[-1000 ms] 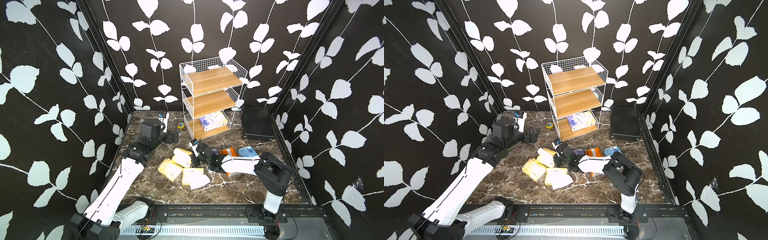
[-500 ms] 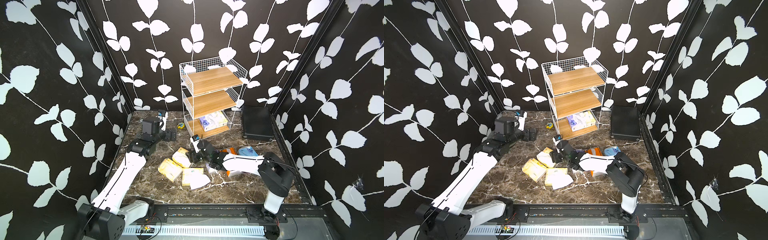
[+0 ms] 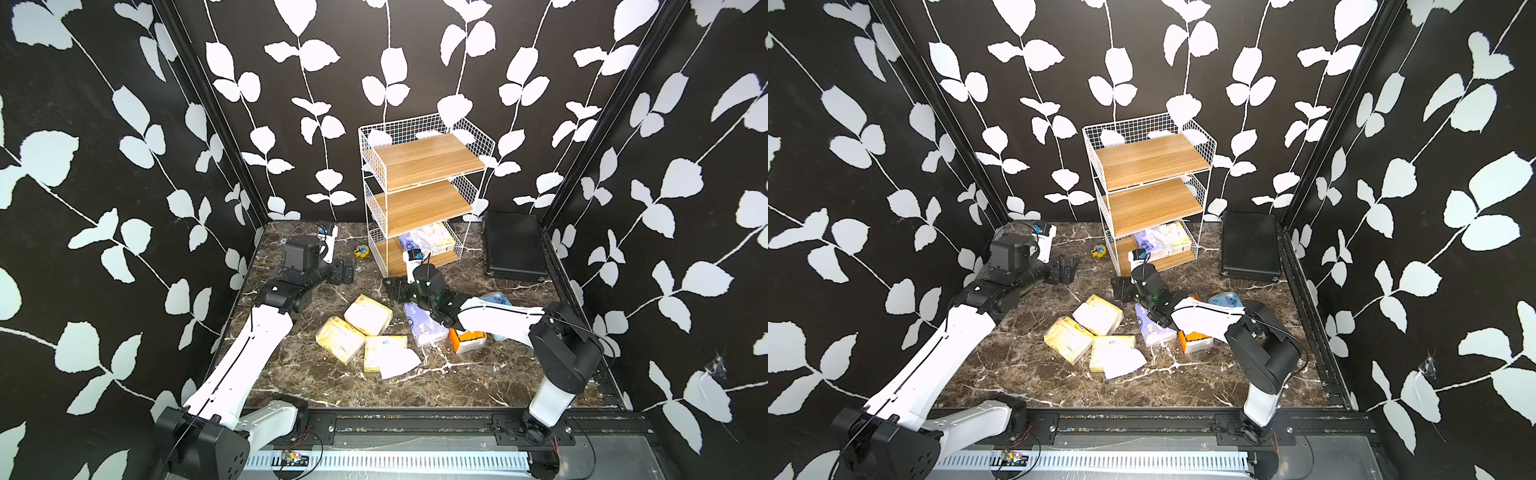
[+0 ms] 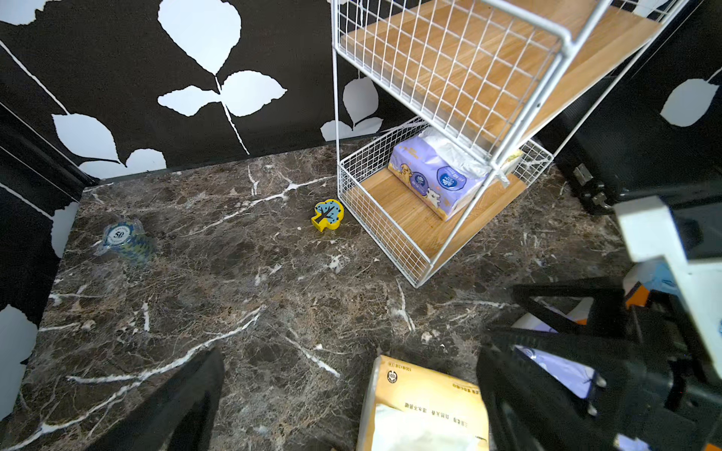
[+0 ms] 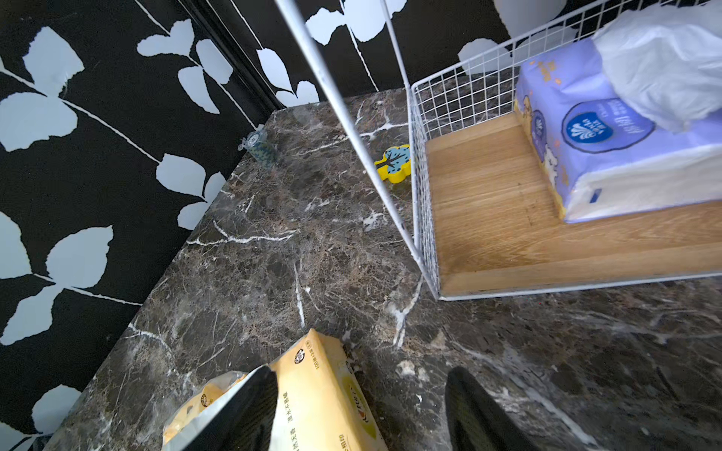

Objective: Remove the tissue boxes from the shelf
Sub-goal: Place the box of tissues at the center of the board, then pick up a box of tissues from the shelf.

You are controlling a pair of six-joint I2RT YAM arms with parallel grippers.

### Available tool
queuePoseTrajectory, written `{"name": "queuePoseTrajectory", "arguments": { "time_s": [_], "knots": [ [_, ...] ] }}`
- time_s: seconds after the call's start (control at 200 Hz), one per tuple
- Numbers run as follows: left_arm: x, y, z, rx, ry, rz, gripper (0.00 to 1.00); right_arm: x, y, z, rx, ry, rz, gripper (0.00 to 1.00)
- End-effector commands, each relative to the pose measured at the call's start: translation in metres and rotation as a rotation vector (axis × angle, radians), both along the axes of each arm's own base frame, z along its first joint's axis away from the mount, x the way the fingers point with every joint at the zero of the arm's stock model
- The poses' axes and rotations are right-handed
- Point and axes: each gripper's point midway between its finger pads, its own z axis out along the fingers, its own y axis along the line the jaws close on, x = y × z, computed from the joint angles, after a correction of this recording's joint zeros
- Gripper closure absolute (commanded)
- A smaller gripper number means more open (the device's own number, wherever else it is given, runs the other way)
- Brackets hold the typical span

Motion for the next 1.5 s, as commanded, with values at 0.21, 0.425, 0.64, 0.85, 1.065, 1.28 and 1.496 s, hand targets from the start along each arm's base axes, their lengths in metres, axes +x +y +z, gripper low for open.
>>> {"name": "queuePoseTrajectory", "arguments": {
  "time_s": [0.21, 0.425, 0.64, 0.85, 1.065, 1.28, 1.496],
  "knots": [
    [0.005, -0.003, 0.007, -0.010, -0.036, -0.022, 0.01, 0.003, -0.045, 0.067, 0.062, -0.100, -0.173, 0.31],
    [0.004, -0.012, -0.004, -0.026, -0.014, -0.071, 0.01, -0.003, -0.078, 0.081, 0.065, -0.071, -0.229, 0.31],
    [0.004, -0.010, 0.017, -0.144, -0.030, -0.002, 0.01, -0.009, -0.106, 0.085, 0.085, -0.045, -0.220, 0.31],
    [0.019, -0.033, 0.075, -0.267, -0.060, -0.039, 0.01, -0.019, -0.143, 0.089, 0.061, -0.048, -0.254, 0.31],
    [0.041, -0.053, 0.090, -0.242, -0.076, -0.091, 0.01, -0.011, -0.166, 0.067, 0.046, 0.037, -0.288, 0.31],
    [0.052, -0.096, 0.091, -0.294, -0.118, -0.180, 0.01, 0.011, -0.145, 0.053, 0.128, 0.078, -0.261, 0.31],
    [0.062, -0.130, 0.084, -0.363, -0.127, -0.228, 0.01, 0.039, -0.121, 0.048, 0.141, 0.103, -0.229, 0.32]
  ]
}}
